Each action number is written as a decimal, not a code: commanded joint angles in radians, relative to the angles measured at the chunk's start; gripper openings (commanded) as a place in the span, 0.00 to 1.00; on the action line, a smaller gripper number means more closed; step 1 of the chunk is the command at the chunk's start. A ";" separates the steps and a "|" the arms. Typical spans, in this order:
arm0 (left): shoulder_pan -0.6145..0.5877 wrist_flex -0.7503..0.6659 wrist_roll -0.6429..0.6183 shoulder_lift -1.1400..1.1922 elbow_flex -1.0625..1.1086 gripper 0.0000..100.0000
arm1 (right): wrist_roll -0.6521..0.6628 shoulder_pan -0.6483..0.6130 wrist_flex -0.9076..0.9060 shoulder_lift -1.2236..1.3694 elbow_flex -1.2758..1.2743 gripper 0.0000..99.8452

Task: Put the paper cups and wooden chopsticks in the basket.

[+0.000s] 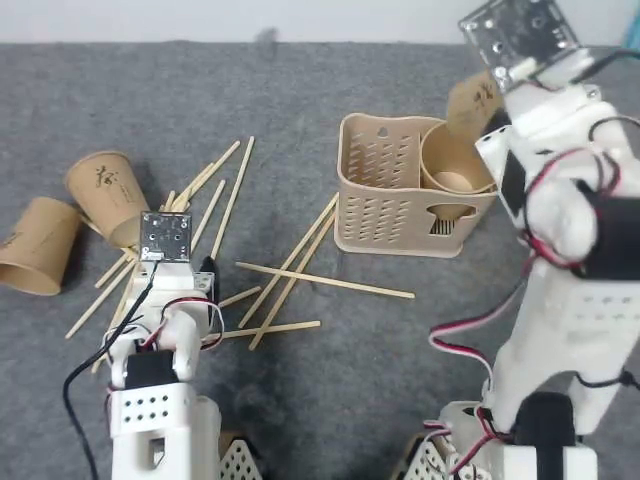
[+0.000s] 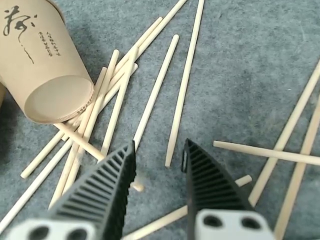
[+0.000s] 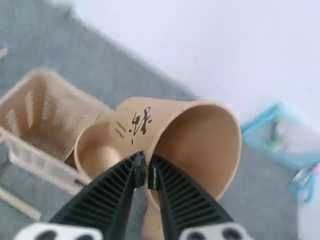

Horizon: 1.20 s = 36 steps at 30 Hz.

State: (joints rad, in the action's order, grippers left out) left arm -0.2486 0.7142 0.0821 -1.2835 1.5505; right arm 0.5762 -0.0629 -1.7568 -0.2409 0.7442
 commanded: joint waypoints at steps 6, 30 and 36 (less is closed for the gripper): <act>-0.005 -0.005 0.012 -0.014 -0.012 0.14 | 0.063 -0.016 -0.038 -0.022 -0.084 0.01; -0.005 -0.021 0.012 -0.014 -0.008 0.14 | 0.101 -0.150 0.033 -0.024 -0.267 0.16; -0.005 -0.021 0.012 -0.014 -0.008 0.14 | -0.127 -0.143 0.151 -0.067 -0.256 0.22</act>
State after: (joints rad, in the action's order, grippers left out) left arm -0.2486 0.7142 0.0882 -1.2835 1.5505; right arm 0.5669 -0.1995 -1.6632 -0.2409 0.4710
